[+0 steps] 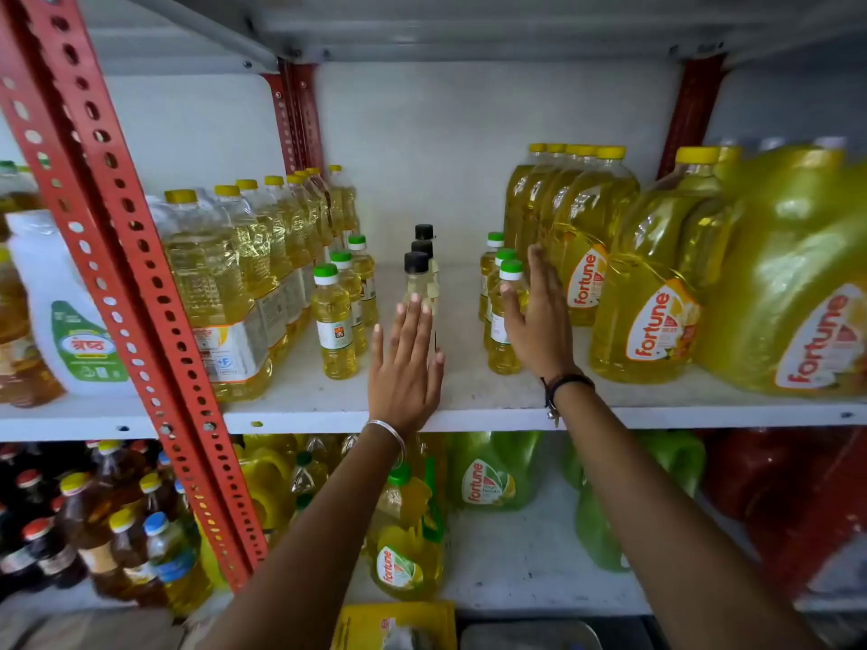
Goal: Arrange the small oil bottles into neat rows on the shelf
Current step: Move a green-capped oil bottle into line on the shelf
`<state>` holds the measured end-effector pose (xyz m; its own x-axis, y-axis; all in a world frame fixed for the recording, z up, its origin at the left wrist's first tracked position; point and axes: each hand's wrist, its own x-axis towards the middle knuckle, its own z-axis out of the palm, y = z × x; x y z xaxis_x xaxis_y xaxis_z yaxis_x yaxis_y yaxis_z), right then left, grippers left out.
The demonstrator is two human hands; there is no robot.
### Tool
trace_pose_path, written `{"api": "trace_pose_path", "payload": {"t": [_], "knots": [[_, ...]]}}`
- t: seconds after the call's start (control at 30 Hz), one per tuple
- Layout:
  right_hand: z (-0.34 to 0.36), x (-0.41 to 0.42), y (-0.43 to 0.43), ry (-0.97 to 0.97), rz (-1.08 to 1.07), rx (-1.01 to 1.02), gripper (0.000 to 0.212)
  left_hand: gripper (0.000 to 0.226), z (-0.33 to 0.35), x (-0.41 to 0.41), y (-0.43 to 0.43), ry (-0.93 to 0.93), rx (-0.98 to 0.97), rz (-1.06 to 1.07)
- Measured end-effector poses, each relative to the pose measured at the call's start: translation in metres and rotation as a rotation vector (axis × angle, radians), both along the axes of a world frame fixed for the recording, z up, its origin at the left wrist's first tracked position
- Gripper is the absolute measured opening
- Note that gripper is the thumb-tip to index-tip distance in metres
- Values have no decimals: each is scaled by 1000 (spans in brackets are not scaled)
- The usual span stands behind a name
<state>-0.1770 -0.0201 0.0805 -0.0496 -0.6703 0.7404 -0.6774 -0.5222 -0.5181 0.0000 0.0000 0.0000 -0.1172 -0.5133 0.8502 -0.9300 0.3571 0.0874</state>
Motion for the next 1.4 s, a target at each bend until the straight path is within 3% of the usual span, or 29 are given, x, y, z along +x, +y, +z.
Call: {"api": "trace_pose_path", "payload": {"t": [0.13,0.37,0.53,0.67,0.8,0.97,1.4], "knots": [[4,1,-14,-197,72,179,50,61,-12,7,-2,-13,68,69],[9,-3,-26,-406,120,263,36,61,-11,6,-4,-64,81,69],[11,-5,-29,-418,112,278,39,61,-10,5,-3,-57,103,64],[14,-4,-30,-303,43,230,22,62,-11,5,-3,-49,125,57],[13,-5,-31,-322,51,281,35,62,-11,6,-2,-40,133,53],[12,-11,-29,-428,244,366,41,63,-11,5,-2,-39,142,56],[11,-12,-25,-421,230,325,38,63,-10,5,-2,-30,147,44]]}}
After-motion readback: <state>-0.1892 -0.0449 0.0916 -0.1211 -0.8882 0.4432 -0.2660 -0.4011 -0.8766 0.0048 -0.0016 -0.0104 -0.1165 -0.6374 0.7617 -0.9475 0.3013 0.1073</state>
